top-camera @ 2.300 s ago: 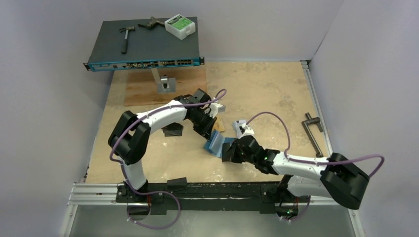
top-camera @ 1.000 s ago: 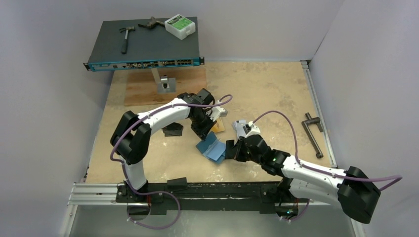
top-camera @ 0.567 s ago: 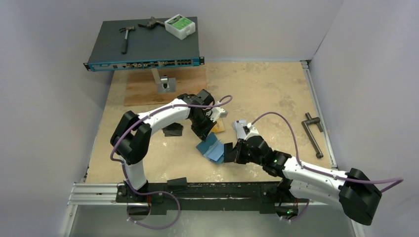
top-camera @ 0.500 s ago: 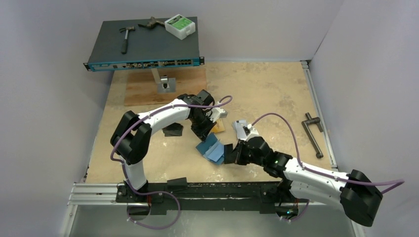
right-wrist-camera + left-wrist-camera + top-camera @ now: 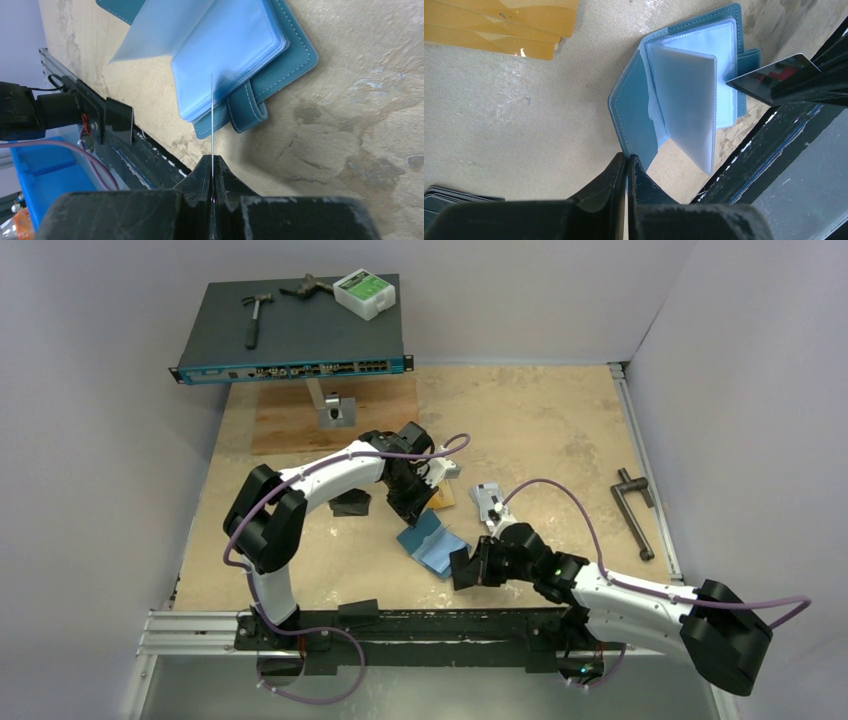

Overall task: Put the credit cards into the card holder
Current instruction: Open the card holder at the center of the board.

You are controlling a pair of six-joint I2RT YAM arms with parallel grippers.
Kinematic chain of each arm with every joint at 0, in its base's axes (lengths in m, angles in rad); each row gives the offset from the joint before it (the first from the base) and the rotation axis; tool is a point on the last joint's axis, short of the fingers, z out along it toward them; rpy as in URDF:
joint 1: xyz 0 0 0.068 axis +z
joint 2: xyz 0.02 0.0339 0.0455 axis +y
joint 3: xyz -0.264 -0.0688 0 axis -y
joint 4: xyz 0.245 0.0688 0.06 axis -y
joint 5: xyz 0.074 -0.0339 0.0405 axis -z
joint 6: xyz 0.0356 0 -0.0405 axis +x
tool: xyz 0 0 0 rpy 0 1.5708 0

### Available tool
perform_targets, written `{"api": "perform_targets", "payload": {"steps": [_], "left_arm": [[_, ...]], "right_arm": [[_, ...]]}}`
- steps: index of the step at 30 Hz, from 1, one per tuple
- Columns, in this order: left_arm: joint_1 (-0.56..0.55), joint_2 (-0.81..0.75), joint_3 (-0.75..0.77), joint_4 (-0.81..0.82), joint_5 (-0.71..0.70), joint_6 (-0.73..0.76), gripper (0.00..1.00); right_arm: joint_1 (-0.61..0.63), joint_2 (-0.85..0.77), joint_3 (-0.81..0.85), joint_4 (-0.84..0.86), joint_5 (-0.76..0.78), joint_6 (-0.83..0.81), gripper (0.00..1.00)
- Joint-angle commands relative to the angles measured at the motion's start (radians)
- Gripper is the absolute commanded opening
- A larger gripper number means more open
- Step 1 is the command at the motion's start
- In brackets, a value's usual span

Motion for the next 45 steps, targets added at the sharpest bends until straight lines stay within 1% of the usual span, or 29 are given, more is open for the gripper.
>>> {"api": "perform_targets", "payload": {"steps": [1,13,23,37,45], "left_arm": [[0.002,-0.038,-0.005,0.017,0.024,-0.020,0.00],[0.002,-0.040,-0.006,0.017,0.026,-0.020,0.00],[0.003,-0.047,-0.009,0.018,0.031,-0.022,0.00],[0.003,-0.054,-0.010,0.022,0.038,-0.023,0.00],[0.002,-0.052,-0.009,0.021,0.042,-0.025,0.00]], "right_arm": [[-0.002,-0.003,-0.008,0.056,-0.040,-0.009,0.00],[-0.002,-0.091,-0.030,-0.003,-0.054,-0.006,0.00],[-0.002,-0.060,-0.041,0.017,-0.067,-0.008,0.00],[-0.002,-0.072,-0.063,0.009,-0.090,-0.001,0.00],[-0.003,-0.108,-0.072,-0.013,-0.089,0.000,0.00]]}}
